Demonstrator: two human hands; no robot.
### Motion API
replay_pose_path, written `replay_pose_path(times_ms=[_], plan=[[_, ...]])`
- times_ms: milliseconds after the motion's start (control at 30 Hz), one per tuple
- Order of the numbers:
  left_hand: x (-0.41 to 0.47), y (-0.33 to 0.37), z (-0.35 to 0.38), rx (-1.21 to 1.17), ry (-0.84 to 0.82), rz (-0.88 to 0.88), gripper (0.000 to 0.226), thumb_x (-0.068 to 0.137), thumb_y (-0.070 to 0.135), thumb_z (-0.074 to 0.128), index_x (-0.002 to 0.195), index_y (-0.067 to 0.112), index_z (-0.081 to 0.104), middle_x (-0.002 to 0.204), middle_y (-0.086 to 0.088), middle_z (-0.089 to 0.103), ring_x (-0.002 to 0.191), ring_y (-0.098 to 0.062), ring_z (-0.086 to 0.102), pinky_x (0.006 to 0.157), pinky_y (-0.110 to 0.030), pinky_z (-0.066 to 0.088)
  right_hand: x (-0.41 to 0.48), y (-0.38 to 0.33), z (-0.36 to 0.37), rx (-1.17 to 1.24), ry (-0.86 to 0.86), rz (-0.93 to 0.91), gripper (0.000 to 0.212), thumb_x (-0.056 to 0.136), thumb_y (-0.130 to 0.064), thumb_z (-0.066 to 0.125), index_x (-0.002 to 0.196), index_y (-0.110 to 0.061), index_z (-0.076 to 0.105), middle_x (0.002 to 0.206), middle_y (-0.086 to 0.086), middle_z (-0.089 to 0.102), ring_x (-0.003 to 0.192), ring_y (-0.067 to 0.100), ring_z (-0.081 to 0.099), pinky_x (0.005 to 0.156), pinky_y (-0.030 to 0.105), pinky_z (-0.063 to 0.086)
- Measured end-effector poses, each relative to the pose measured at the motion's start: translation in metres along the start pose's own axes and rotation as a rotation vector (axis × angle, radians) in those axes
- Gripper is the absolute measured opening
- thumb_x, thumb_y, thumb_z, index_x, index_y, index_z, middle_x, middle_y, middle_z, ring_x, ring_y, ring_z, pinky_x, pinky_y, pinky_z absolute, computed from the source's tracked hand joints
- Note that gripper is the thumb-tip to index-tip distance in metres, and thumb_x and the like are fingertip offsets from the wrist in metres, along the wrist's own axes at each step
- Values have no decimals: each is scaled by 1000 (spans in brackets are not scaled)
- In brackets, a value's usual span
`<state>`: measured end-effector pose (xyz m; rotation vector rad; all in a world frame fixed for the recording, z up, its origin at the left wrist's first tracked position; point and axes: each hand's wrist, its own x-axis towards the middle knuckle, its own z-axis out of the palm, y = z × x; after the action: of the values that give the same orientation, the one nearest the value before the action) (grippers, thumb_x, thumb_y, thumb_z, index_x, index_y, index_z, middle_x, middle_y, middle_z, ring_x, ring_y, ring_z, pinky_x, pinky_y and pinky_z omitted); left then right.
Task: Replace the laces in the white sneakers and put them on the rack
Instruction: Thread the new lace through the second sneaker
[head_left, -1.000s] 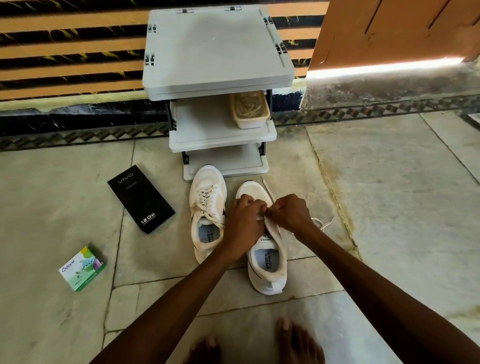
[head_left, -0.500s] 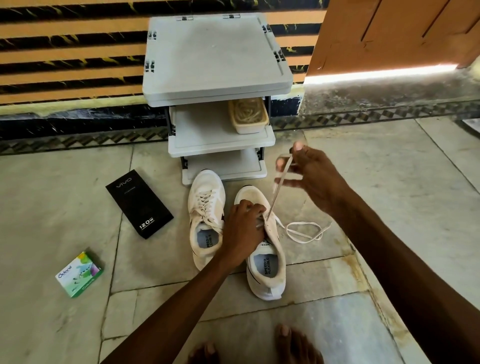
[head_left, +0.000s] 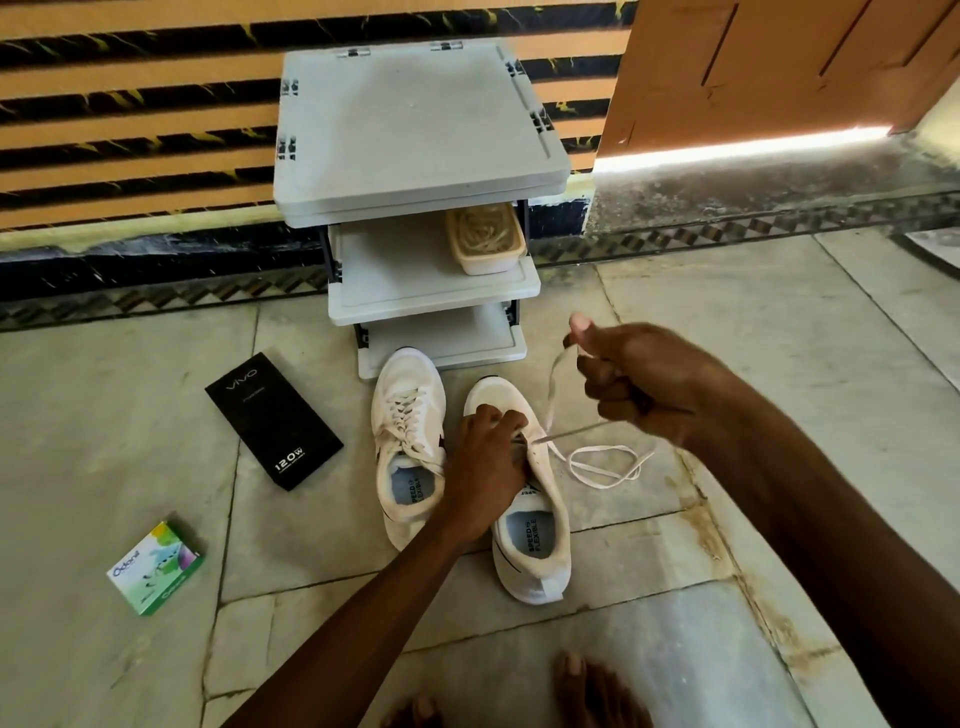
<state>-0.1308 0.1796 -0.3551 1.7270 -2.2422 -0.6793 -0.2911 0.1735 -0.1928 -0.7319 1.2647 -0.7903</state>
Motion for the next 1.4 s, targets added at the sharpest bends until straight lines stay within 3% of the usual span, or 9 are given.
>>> replay_pose_path(times_ms=[200,400,533,633,733,867,1100,1233,1400], plan=[[2,-2,4,43,-38,-2,51,87,31,64,135,24,50,138,-3,46,127,-27,43,103,-38,35,-3,-7,5,-11,53,-22,23,102,-32,48,85,-17,46,59,-2,23,47,8,16,38,19,18],[5,-2,-6,-112,-49,-20,37,87,21,59,124,24,60,128,-4,49,121,-27,42,100,-38,38,15,47,-22,-862,18,246,43,100,-40,48,90,0,60,60,1,46,48,13,34,46,23,30],[8,-4,-6,-121,-81,-35,39,85,20,63,123,27,60,127,-3,49,121,-26,41,101,-35,35,22,111,-34,-1144,-87,394,35,98,-34,56,86,-2,64,62,3,58,44,11,50,46,20,46],[9,-5,-6,-141,-91,-37,39,85,18,62,123,27,60,128,-2,48,122,-26,40,102,-35,35,24,128,-35,-1104,-195,444,28,96,-22,60,97,5,68,72,12,66,59,19,60,69,29,60],[10,-6,-7,-134,-104,-45,39,86,17,60,124,25,59,130,-3,48,122,-26,40,102,-37,36,30,121,-36,-977,-128,390,14,94,-11,62,102,-2,70,92,15,71,70,16,66,67,25,59],[10,-6,-9,-158,-108,-52,37,86,17,59,122,24,60,129,-3,49,122,-26,43,102,-38,37,56,113,-40,-1134,245,-15,13,92,-10,61,97,-16,71,99,3,72,86,19,69,75,30,56],[16,-12,-9,-223,-160,-78,30,92,22,59,122,23,60,130,-2,48,123,-24,44,102,-41,41,85,115,-14,-1392,107,-367,20,92,-23,59,110,-16,61,102,4,60,95,22,58,76,34,48],[17,-15,-8,-255,-158,-84,29,92,22,60,120,25,61,129,-1,50,123,-25,45,104,-39,40,84,99,-10,-1513,35,-270,29,97,-25,46,94,-3,63,94,13,61,87,29,57,73,38,49],[18,-7,-13,-151,-113,-102,26,89,31,61,115,35,64,122,2,57,118,-25,45,100,-36,36,61,44,0,-1181,19,-156,34,99,-22,47,87,6,64,90,19,65,84,27,58,78,35,46]])
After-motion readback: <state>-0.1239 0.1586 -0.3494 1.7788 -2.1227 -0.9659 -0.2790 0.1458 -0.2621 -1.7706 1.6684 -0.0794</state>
